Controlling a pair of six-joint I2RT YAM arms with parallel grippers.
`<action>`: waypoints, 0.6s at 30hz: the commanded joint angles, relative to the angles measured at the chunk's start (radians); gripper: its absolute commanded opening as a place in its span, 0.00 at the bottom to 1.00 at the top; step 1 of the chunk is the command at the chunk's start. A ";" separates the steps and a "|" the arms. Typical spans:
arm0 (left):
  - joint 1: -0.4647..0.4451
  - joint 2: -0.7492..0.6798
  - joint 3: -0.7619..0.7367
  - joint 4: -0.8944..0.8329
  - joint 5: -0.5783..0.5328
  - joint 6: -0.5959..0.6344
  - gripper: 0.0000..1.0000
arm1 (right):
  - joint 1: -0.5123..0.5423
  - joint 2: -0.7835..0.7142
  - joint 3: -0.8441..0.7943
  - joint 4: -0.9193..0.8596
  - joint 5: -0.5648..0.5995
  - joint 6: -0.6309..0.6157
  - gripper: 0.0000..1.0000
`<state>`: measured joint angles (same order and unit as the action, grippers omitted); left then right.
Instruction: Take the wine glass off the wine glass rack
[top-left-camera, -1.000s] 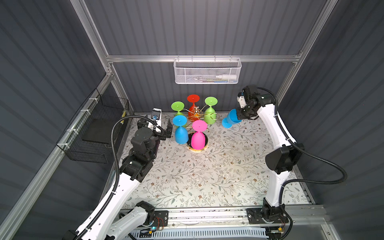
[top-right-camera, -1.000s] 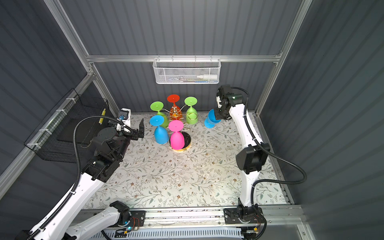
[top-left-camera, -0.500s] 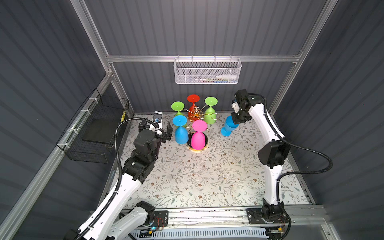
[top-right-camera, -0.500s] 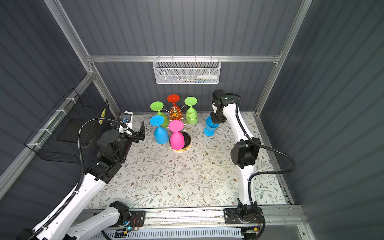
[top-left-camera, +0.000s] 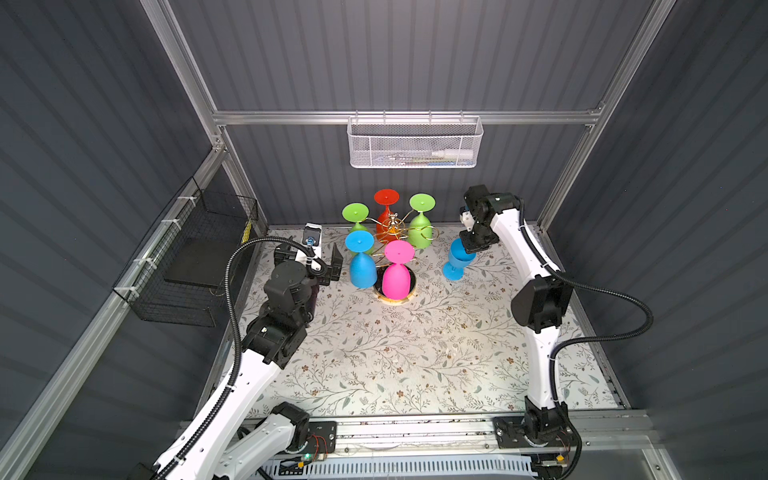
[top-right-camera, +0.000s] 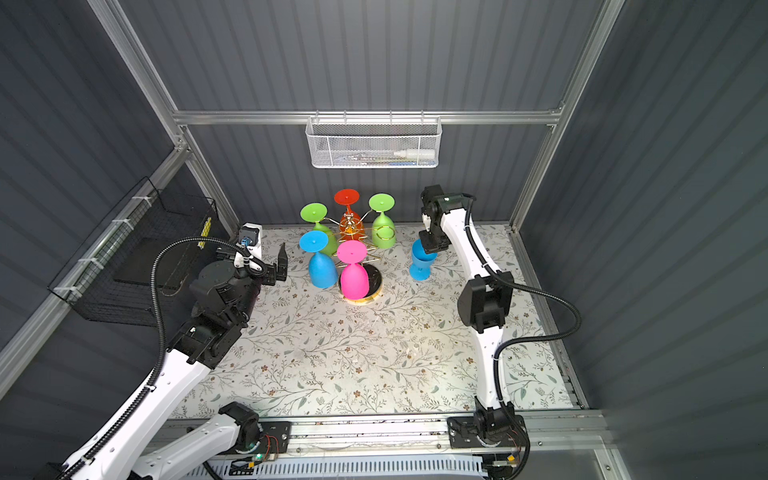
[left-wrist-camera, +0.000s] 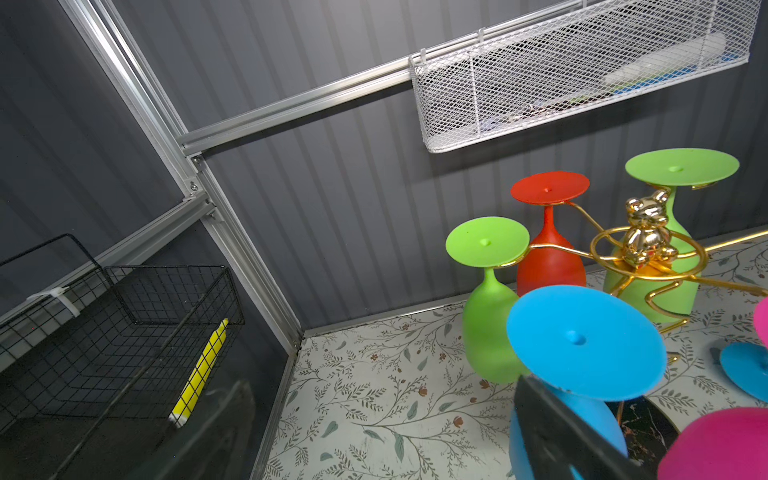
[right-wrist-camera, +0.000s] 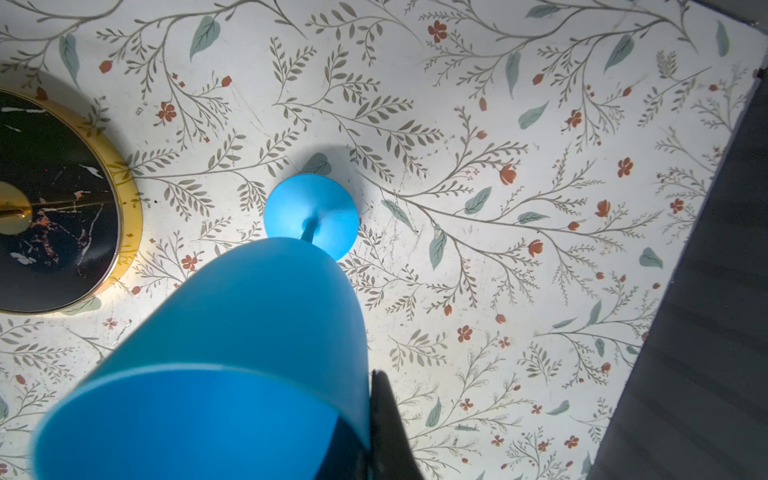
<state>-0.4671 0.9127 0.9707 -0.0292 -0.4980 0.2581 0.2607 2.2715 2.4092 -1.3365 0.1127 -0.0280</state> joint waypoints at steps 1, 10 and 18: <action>0.008 -0.017 -0.007 0.020 0.000 -0.014 1.00 | 0.006 0.005 0.027 -0.022 0.010 -0.012 0.04; 0.014 -0.018 -0.012 0.020 0.004 -0.018 1.00 | 0.006 0.007 0.026 -0.018 0.000 -0.010 0.09; 0.019 -0.021 -0.014 0.020 -0.001 -0.027 1.00 | 0.006 0.000 0.026 0.000 -0.016 -0.002 0.26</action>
<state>-0.4561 0.9115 0.9672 -0.0292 -0.4976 0.2508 0.2619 2.2715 2.4096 -1.3319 0.1085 -0.0284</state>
